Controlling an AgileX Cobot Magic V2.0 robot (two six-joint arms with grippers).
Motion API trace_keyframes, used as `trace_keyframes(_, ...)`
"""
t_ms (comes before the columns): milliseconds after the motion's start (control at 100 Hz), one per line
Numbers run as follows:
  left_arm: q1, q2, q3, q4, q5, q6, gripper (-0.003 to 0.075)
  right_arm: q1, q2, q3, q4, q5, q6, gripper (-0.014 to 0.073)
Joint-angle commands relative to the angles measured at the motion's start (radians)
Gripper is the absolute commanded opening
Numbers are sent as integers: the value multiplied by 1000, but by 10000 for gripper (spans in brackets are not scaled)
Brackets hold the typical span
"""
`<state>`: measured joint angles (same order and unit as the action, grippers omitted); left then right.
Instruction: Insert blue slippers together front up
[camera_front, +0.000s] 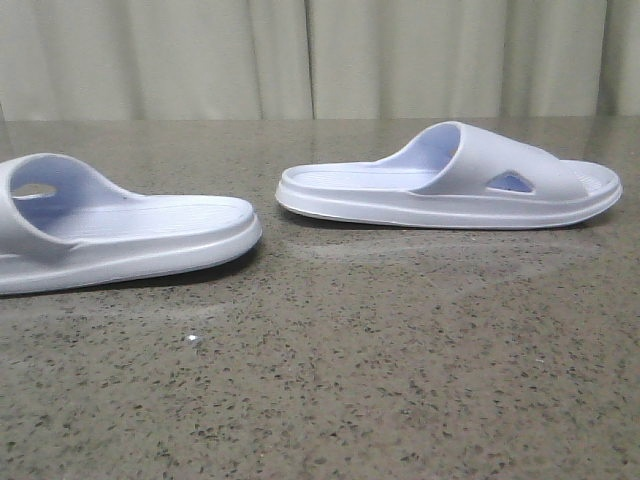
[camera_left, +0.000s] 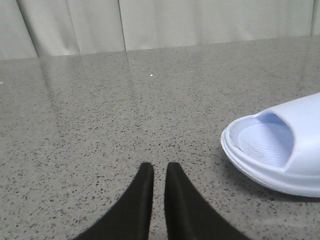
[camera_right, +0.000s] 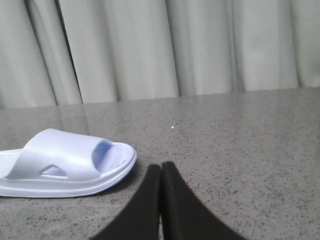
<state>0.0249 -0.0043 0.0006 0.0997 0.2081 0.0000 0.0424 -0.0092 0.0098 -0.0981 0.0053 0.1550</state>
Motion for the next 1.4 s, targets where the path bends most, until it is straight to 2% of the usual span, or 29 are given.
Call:
trace_keyframes(0, 3, -28, 10, -6, -84, -14, 16, -5, -21, 20, 0, -74, -9, -107)
trace_keyframes(630, 3, -28, 10, -6, -84, -14, 16, -5, -21, 20, 0, -74, -9, -107)
trace_keyframes(1020, 3, -28, 10, -6, -130, -14, 16, -5, -21, 20, 0, -74, -9, -107)
trace_keyframes(1210, 3, -28, 10, -6, -130, -14, 16, -5, -21, 20, 0, -143, -9, -107)
trace_keyframes(1390, 3, -28, 10, -6, -131, -14, 16, -5, -21, 20, 0, -146, -9, -107)
